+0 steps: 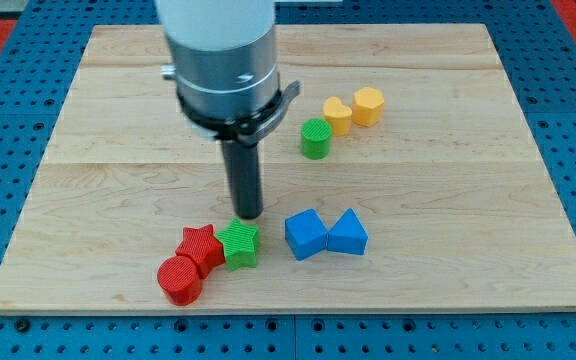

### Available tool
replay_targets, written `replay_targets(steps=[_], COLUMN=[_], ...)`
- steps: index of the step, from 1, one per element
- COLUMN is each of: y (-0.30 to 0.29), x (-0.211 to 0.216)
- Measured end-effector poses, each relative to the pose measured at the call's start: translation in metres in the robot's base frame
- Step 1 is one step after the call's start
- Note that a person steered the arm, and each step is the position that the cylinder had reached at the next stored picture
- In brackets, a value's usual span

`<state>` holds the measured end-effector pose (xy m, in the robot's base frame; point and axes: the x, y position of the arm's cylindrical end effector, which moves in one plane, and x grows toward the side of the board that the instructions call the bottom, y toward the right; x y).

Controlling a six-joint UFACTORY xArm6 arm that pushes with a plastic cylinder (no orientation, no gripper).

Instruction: Separate the blue triangle from the blue cube

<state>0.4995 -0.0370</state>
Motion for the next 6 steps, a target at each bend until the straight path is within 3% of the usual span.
replay_targets(steps=[1, 2, 5, 6], y=[0.062, 0.146, 0.079, 0.087], x=[-0.046, -0.034, -0.001, 0.017])
